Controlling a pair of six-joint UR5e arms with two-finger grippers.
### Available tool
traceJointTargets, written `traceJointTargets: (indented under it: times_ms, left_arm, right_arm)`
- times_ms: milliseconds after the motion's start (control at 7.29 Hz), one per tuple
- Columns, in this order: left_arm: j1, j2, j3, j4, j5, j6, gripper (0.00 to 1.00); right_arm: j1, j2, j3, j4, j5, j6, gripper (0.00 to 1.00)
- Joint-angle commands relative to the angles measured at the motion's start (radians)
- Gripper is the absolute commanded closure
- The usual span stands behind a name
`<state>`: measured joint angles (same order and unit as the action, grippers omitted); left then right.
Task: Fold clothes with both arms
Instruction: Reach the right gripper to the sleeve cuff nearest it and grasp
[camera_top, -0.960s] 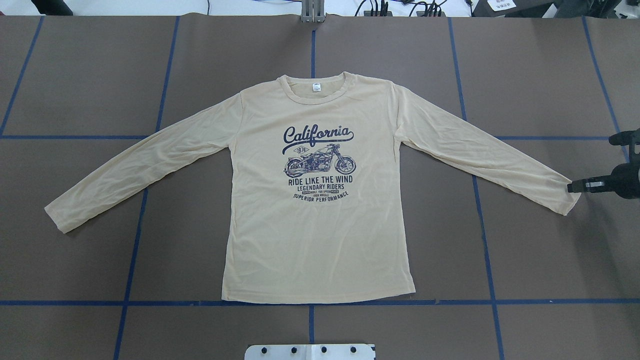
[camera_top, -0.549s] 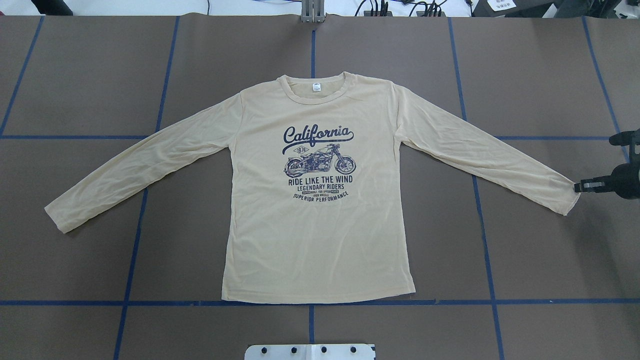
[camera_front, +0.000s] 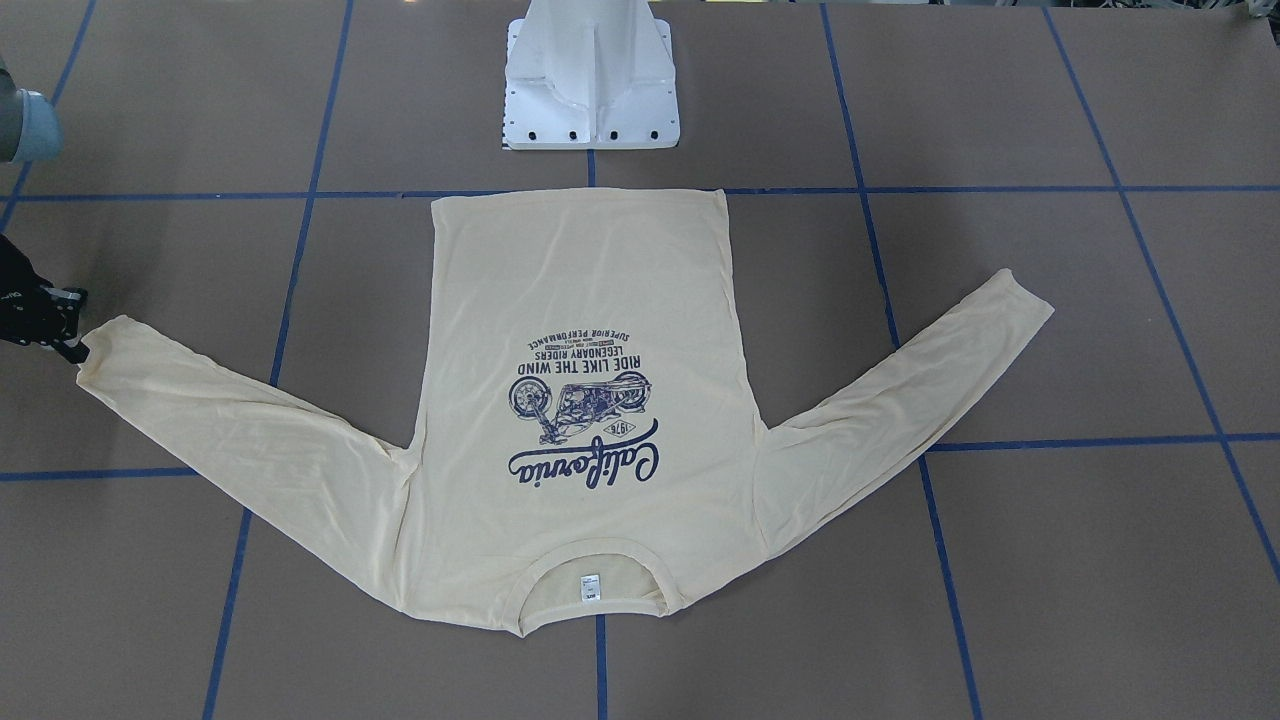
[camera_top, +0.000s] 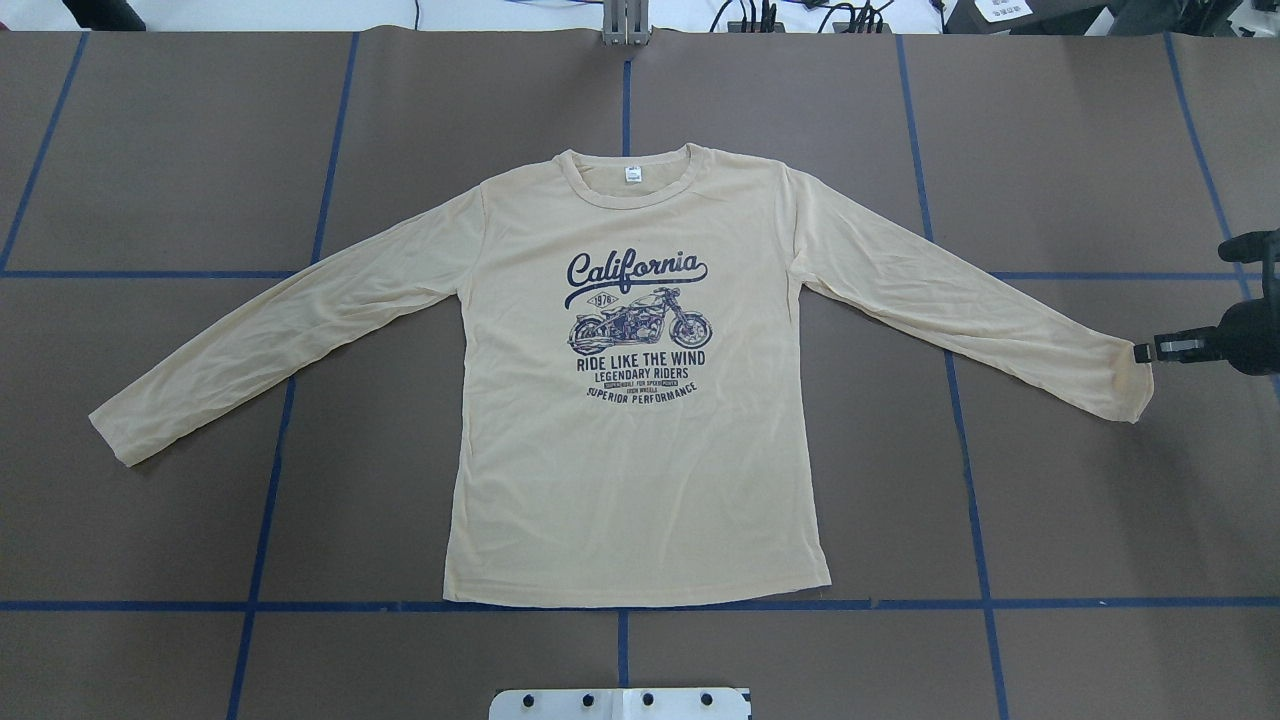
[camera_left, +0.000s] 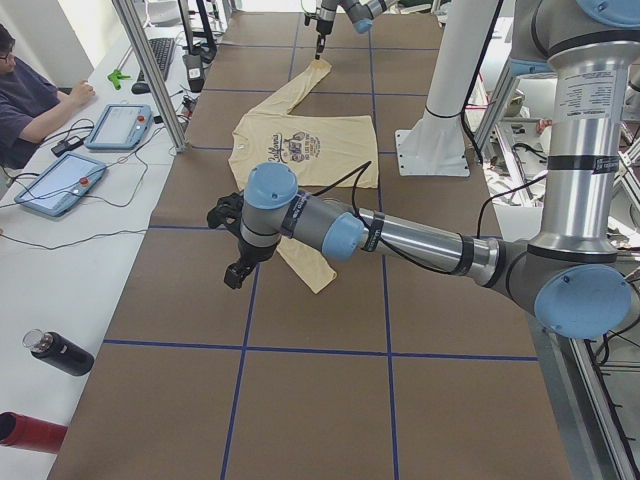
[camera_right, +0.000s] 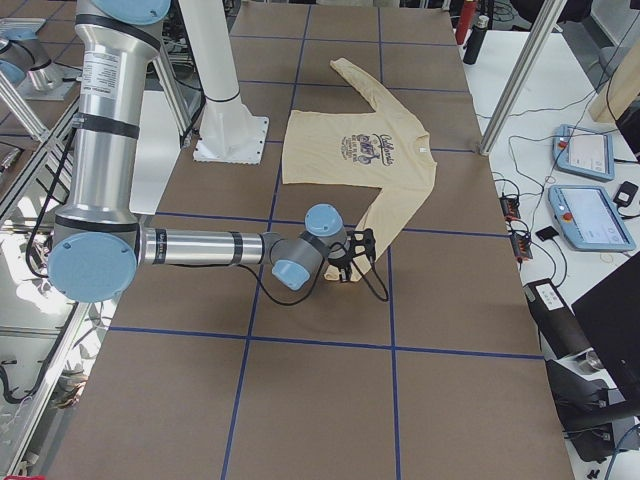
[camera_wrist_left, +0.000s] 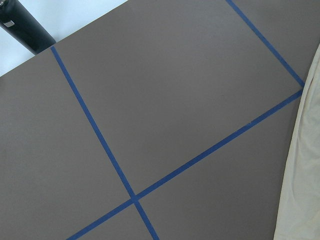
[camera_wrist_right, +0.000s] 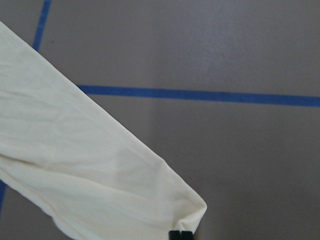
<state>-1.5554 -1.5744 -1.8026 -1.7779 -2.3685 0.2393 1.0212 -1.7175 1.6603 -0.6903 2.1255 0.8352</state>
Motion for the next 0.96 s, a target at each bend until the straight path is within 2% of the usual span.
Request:
traceJointTargets:
  times_ms: [0,274,412,549,686,823]
  left_arm:
    - [0.000,0.001,0.002,0.000,0.002,0.000,0.00]
    - [0.000,0.001,0.002,0.000,0.000,0.000,0.00]
    - [0.000,0.001,0.002,0.000,0.000,0.000,0.00]
    - [0.000,-0.001,0.005,0.000,0.002,0.000,0.00]
    - [0.000,-0.001,0.003,0.002,0.002,-0.002,0.00]
    - [0.000,0.001,0.003,0.002,0.000,-0.002,0.00]
  right_arm:
    - [0.065,0.036,0.230,-0.266,0.047,0.001,1.00]
    - [0.094,0.170,0.382,-0.604,0.047,0.002,1.00]
    - [0.094,0.196,0.406,-0.665,0.047,0.002,1.00]
    - [0.097,0.231,0.408,-0.676,0.047,0.002,1.00]
    - [0.096,0.307,0.406,-0.725,0.047,0.025,1.00]
    - [0.079,0.460,0.400,-0.858,0.042,0.094,1.00]
